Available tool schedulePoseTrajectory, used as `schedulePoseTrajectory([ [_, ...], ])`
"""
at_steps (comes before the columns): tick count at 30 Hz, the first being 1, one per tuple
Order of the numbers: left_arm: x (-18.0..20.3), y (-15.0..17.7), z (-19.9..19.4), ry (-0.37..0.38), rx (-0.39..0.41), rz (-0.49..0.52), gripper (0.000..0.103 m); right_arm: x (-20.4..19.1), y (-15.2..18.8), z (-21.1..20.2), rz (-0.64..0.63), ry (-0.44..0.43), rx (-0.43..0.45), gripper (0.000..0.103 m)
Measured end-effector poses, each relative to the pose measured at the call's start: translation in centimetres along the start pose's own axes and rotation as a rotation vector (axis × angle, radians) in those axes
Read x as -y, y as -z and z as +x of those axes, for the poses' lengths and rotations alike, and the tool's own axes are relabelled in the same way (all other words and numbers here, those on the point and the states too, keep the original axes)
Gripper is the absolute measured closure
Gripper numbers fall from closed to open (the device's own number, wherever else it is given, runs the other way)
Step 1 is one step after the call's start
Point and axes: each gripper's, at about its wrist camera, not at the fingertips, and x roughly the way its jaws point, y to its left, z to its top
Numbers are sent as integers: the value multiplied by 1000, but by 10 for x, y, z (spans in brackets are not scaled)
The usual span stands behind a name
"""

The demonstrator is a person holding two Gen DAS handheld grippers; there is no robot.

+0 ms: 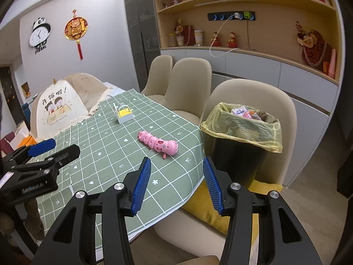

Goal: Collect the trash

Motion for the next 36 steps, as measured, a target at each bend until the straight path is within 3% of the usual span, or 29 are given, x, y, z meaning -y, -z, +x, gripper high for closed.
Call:
schedulePoseTrajectory([
  [3, -64, 8, 45, -99, -103, -111, 19, -12, -4, 32, -61, -33, -68, 56],
  [5, -123, 21, 74, -192, -173, -211, 19, -35, -5, 67, -150, -105, -152, 56],
  [6, -152, 29, 83, -252, -196, -266, 19, -50, -4, 85, -213, -147, -194, 56],
  [7, -186, 40, 91, -364, -226, -320, 18, -64, -4, 100, -264, -183, -225, 56],
  [9, -229, 58, 96, -532, -246, -386, 10, -109, 2, 144, -403, -301, -308, 56],
  [11, -261, 72, 95, -597, -241, -468, 10, -156, 6, 185, -511, -416, -365, 56],
  [13, -279, 81, 94, -576, -234, -545, 8, -203, 4, 221, -588, -528, -359, 56],
  [14, -282, 84, 91, -584, -201, -553, 9, -220, 2, 233, -606, -557, -348, 56],
  [18, -280, 84, 92, -596, -215, -546, 8, -263, -5, 275, -679, -621, -310, 54],
  [36, -279, 85, 93, -596, -215, -545, 8, -268, -3, 284, -690, -607, -300, 51],
])
